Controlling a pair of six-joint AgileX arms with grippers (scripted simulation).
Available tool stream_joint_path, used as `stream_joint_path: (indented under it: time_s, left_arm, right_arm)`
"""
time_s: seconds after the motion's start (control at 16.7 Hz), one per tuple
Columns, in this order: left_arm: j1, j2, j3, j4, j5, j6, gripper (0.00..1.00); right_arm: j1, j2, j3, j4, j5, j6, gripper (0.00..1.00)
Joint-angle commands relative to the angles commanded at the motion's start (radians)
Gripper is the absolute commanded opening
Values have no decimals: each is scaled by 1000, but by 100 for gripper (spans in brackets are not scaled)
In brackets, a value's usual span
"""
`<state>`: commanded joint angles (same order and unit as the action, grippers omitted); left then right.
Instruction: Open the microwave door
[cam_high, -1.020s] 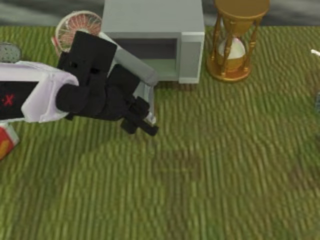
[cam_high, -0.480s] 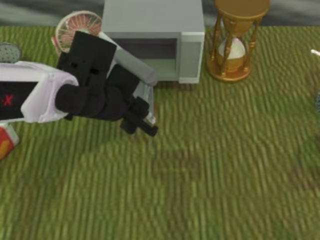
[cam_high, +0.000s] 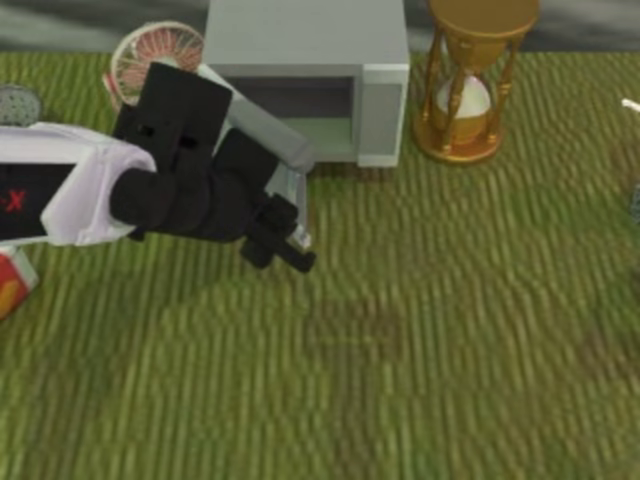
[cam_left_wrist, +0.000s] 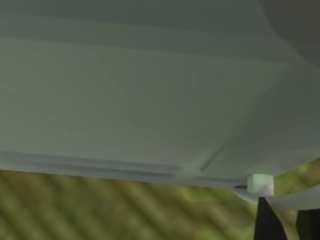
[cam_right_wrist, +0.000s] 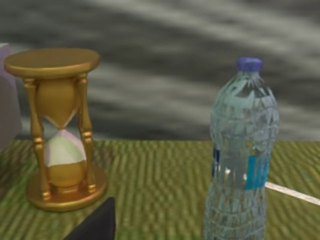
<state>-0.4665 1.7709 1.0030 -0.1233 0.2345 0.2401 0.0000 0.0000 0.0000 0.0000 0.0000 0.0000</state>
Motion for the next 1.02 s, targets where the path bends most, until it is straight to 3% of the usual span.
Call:
stream_joint_path:
  time_s: [1.02]
  left_arm:
    - [23, -10, -10, -13, 40, 51, 0]
  right_arm:
    - [0, 0, 0, 0, 0, 0, 100]
